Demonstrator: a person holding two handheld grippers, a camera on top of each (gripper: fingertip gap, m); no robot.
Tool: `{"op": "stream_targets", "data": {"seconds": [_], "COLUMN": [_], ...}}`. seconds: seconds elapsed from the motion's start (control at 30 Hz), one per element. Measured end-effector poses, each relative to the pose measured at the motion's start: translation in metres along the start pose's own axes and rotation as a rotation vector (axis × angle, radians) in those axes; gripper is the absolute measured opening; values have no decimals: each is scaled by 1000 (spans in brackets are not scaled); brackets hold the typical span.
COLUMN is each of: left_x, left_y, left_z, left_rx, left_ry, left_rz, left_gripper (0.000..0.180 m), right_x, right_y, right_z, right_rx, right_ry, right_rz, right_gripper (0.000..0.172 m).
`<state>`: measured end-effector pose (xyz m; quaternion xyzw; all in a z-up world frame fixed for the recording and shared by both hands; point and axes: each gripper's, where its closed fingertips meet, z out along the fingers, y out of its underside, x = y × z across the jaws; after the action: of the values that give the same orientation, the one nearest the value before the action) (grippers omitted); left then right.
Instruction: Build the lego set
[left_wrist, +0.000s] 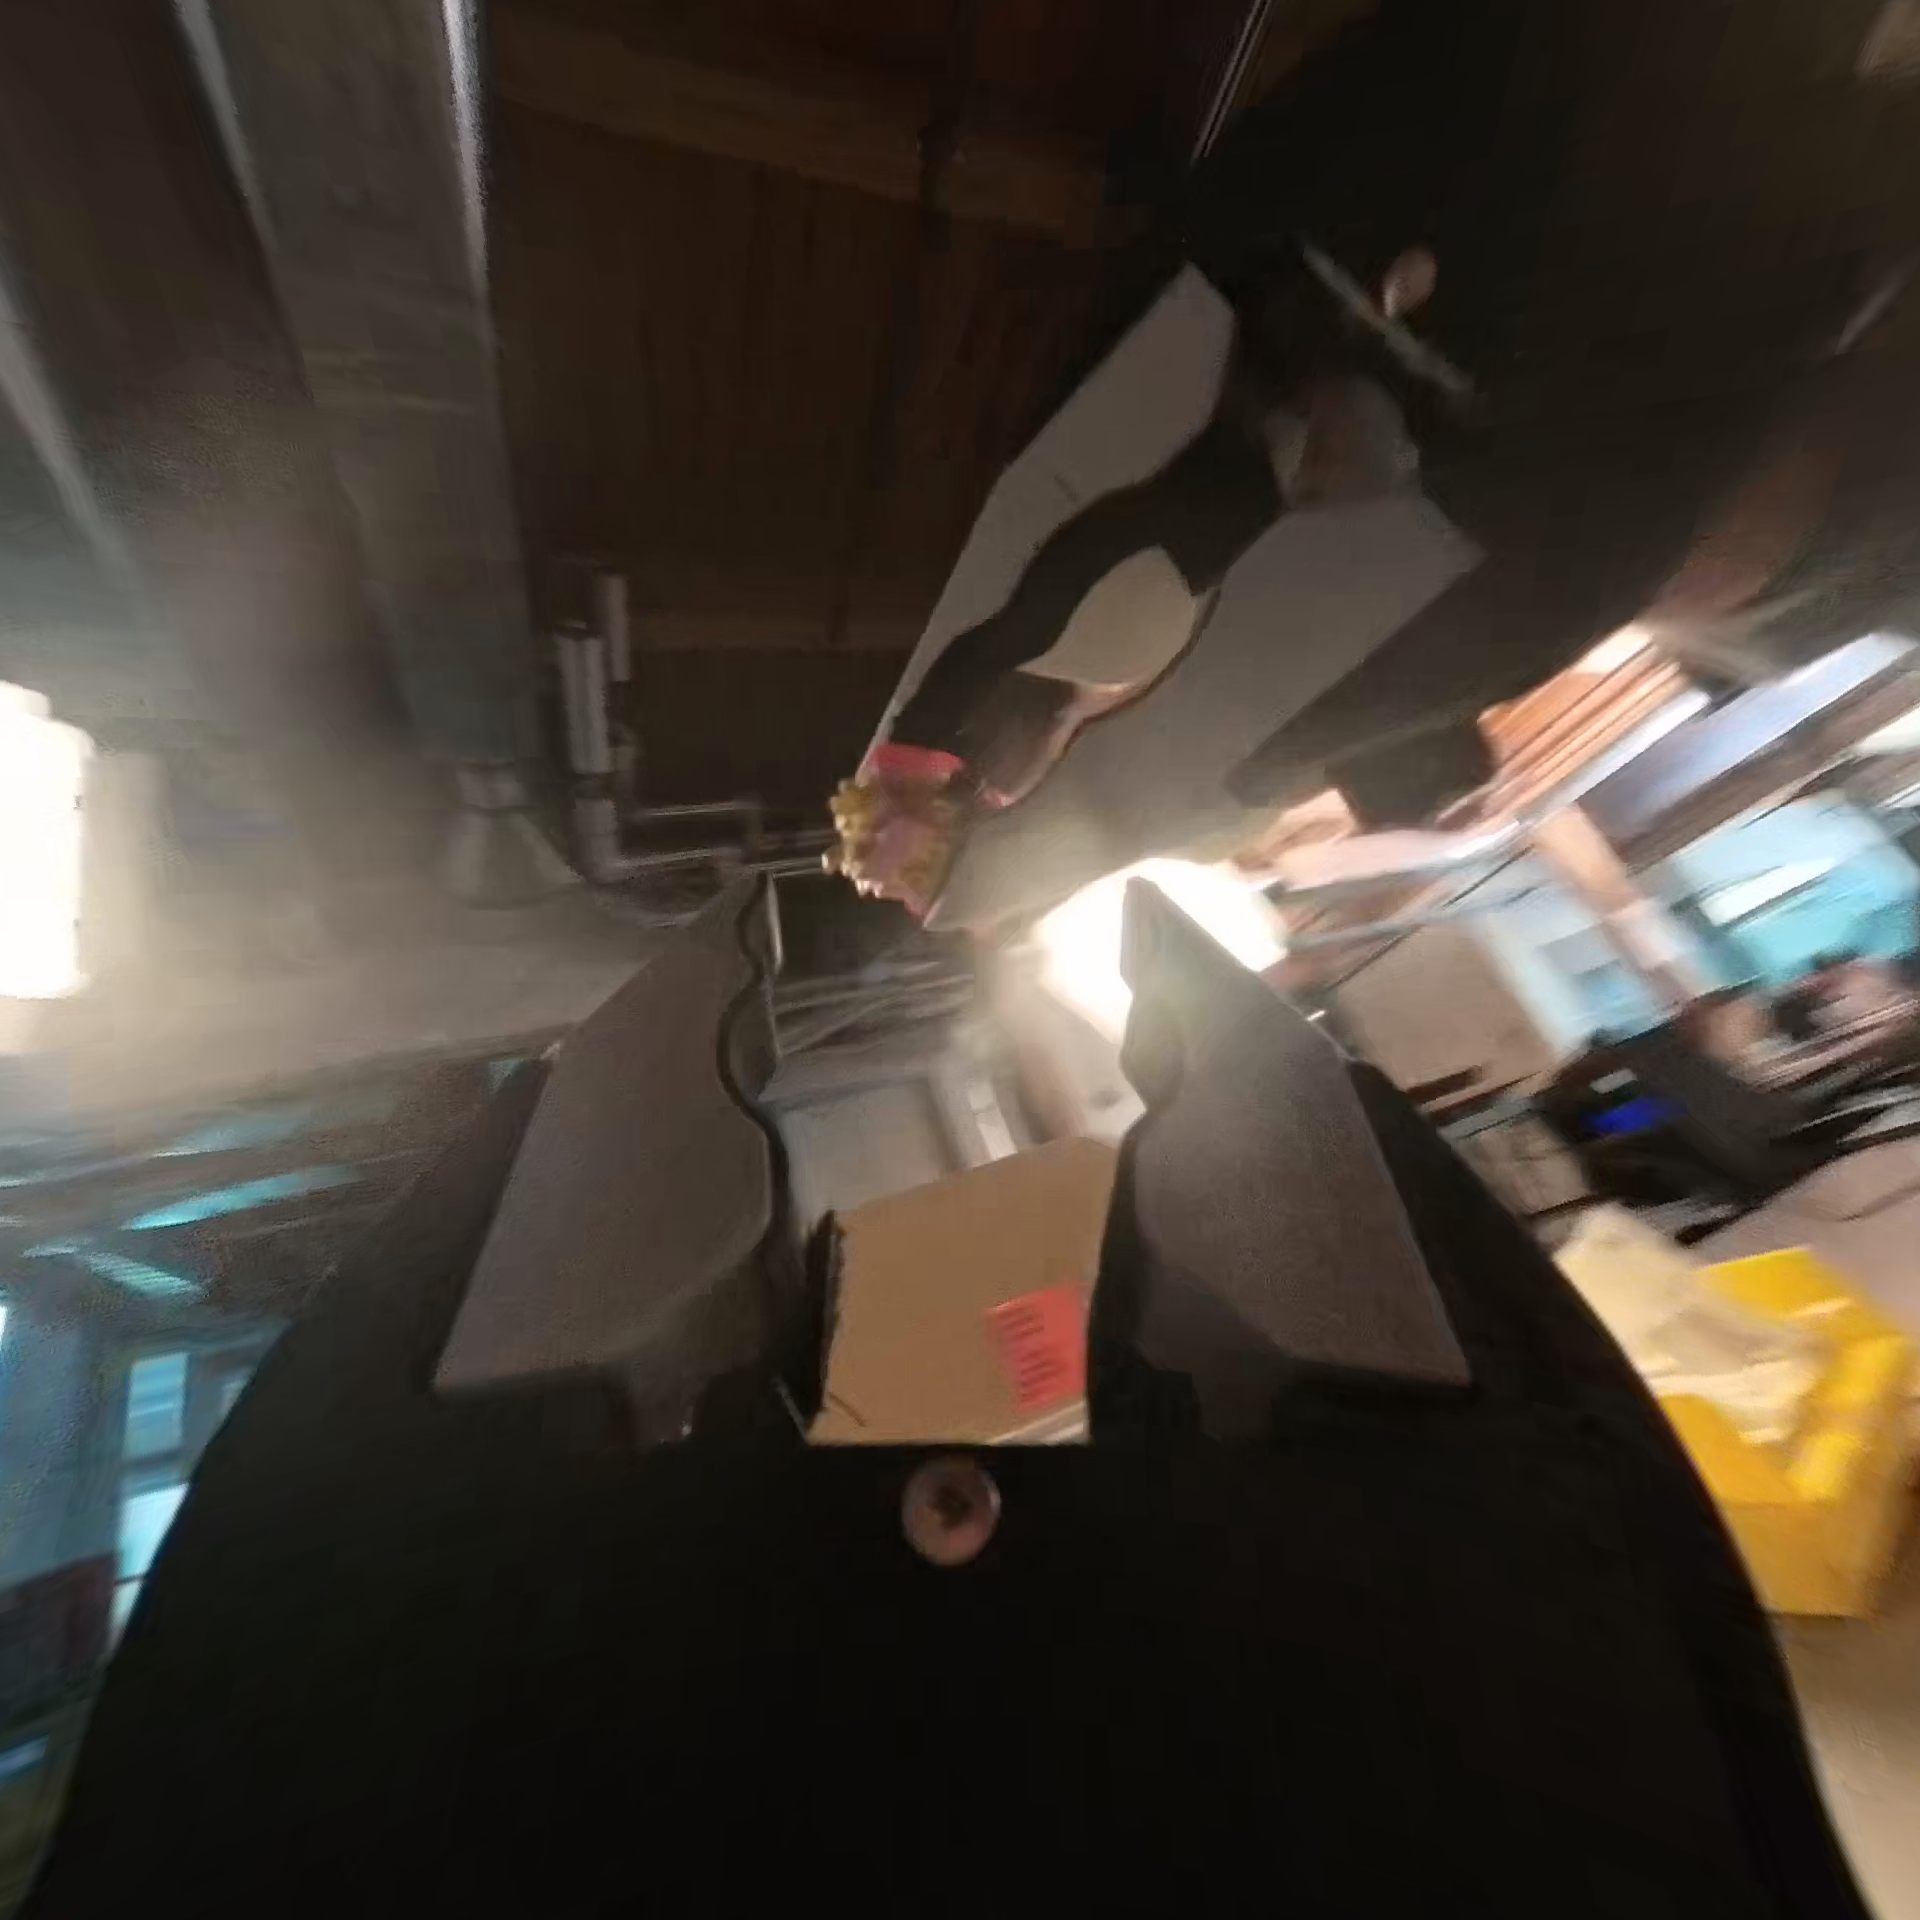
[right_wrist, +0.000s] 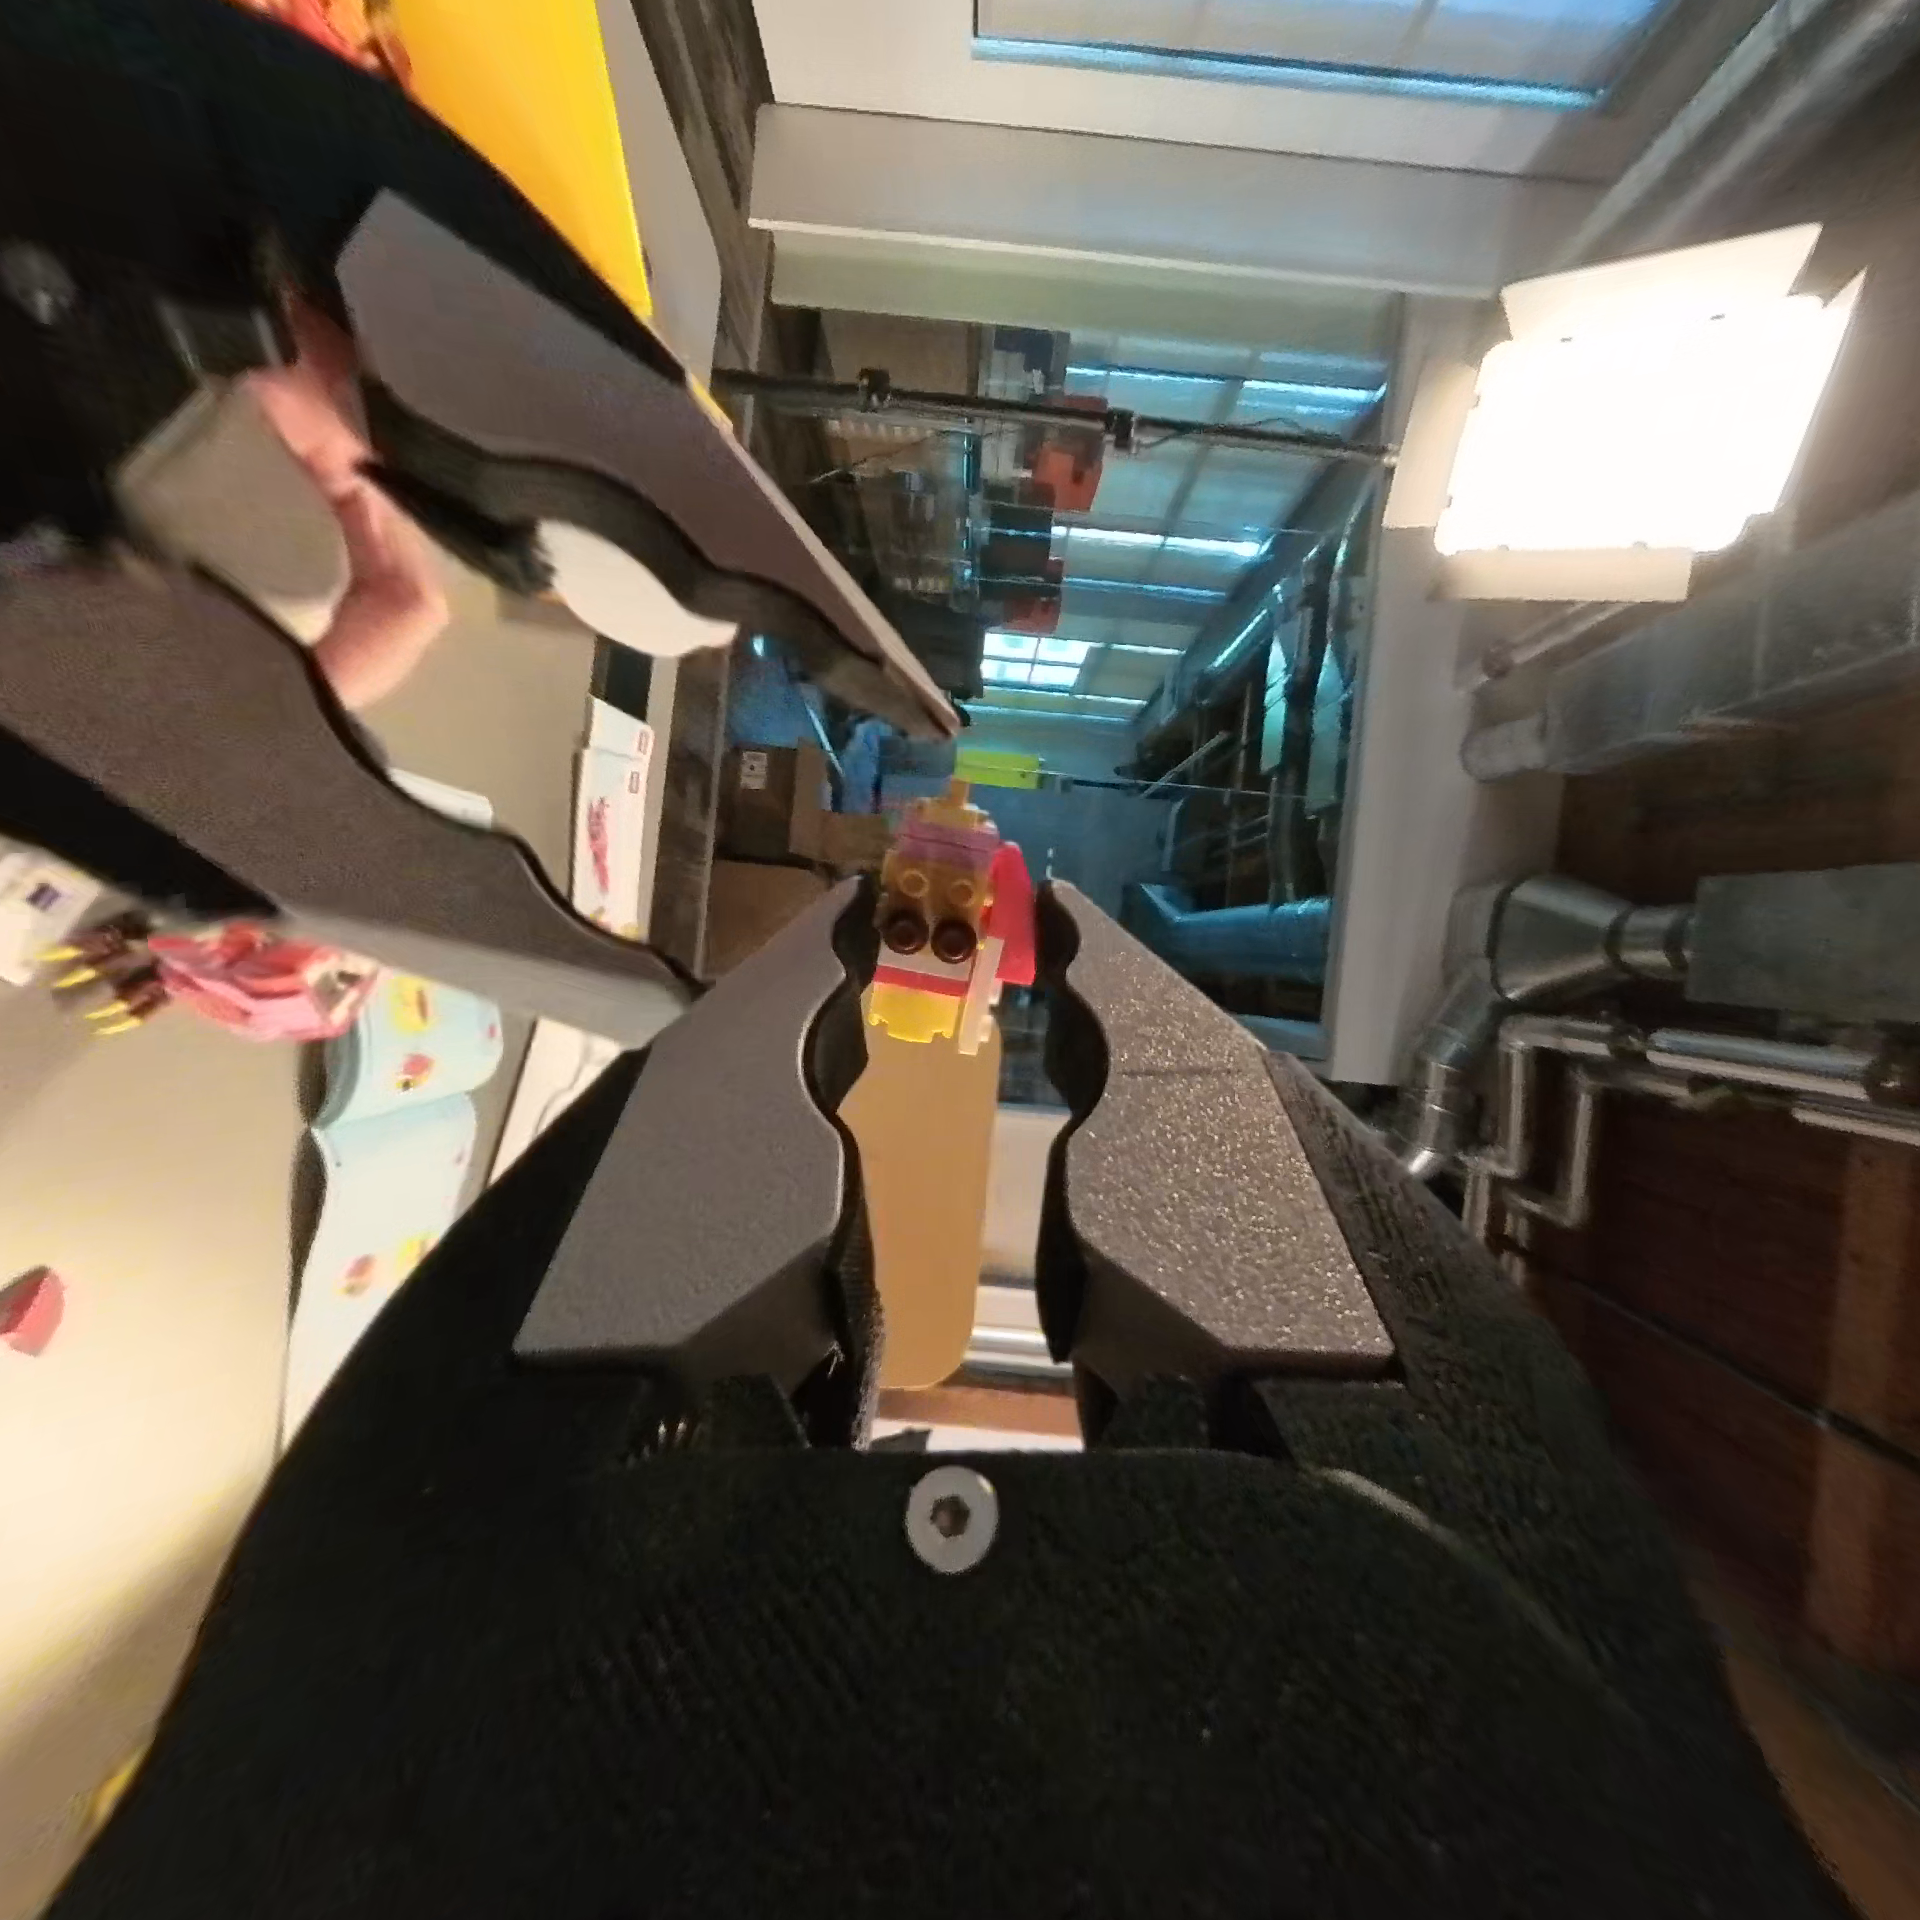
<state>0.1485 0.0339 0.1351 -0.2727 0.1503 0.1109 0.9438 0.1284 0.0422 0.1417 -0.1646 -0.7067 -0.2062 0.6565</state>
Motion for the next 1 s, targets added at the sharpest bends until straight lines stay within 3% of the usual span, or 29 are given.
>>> {"op": "stream_targets", "data": {"seconds": [0.13,0.2,0.27,0.47,0.67,1.0], "left_x": [-4,-9,-4,18,20,27], "left_y": [-11,-11,-11,-5,-1,-2], "left_z": [-10,-4,2,3,1,0], "left_rx": [93,53,-13,-158,-252,-282], "left_ry": [156,225,317,446,448,489], "left_rz": [-473,-686,-797,-821,-761,-748], "left_gripper": [66,68,65,43,36,27], "right_x": [-1,-6,-12,-20,-17,-19], "right_y": [8,10,9,5,12,13], "right_z": [-9,-13,-16,-23,-24,-25], "right_rx": [38,60,77,122,102,103], "right_ry": [8,0,-9,-8,12,18], "right_rz": [-31,-57,-86,-128,-139,-173], "right_gripper": [29,29,29,29,29,29]}}
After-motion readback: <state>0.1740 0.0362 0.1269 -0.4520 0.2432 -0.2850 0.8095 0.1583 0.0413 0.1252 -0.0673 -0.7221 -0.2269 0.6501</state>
